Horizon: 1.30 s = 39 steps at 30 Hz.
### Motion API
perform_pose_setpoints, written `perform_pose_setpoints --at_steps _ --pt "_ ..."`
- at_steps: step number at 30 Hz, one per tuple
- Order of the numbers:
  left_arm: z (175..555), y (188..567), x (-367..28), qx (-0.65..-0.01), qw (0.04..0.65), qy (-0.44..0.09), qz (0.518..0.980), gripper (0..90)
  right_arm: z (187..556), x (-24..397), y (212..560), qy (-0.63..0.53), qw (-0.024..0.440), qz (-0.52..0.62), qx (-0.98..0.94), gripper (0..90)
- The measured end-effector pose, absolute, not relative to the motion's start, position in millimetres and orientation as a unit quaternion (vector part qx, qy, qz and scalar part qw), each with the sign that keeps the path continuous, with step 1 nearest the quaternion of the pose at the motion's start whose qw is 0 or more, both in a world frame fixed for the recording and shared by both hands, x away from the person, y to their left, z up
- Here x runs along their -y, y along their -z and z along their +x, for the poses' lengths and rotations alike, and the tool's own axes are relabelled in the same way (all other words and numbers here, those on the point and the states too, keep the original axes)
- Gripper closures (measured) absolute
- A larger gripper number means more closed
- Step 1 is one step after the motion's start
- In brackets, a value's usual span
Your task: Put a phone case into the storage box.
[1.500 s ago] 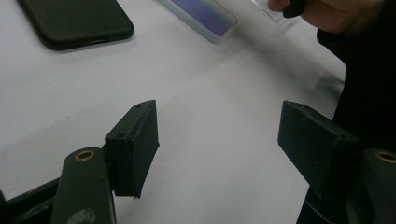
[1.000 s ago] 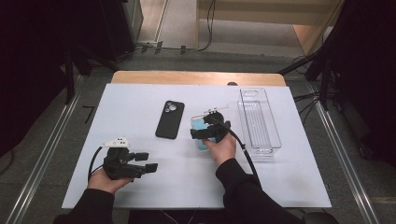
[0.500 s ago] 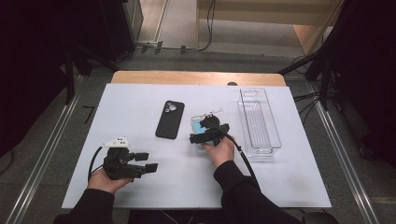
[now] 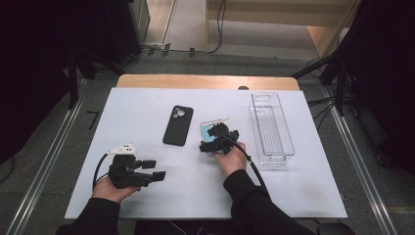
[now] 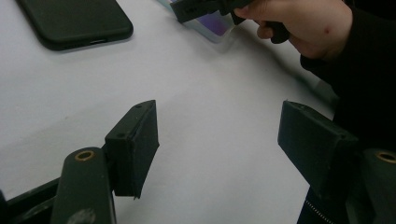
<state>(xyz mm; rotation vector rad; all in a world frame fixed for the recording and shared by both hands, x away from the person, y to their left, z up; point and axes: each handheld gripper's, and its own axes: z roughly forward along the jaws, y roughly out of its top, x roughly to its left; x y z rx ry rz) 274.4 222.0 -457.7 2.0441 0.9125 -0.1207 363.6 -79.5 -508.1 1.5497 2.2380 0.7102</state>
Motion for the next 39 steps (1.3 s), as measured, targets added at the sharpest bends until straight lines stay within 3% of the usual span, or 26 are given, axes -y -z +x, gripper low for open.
perform_pose_setpoints --at_steps 11,27,39 --pt "274.5 457.8 -222.0 -0.367 0.435 0.048 0.821 29.2 361.0 80.3 506.9 -0.256 0.163 0.541 -0.784 13.0" --pt "274.6 457.7 -222.3 -0.369 0.436 0.051 0.819 29.3 360.9 85.9 501.9 -0.255 0.139 0.529 -0.797 14.7" --pt "275.0 457.7 -220.6 -0.377 0.430 0.055 0.819 29.2 349.9 101.7 458.9 -0.309 0.107 0.507 -0.798 14.7"
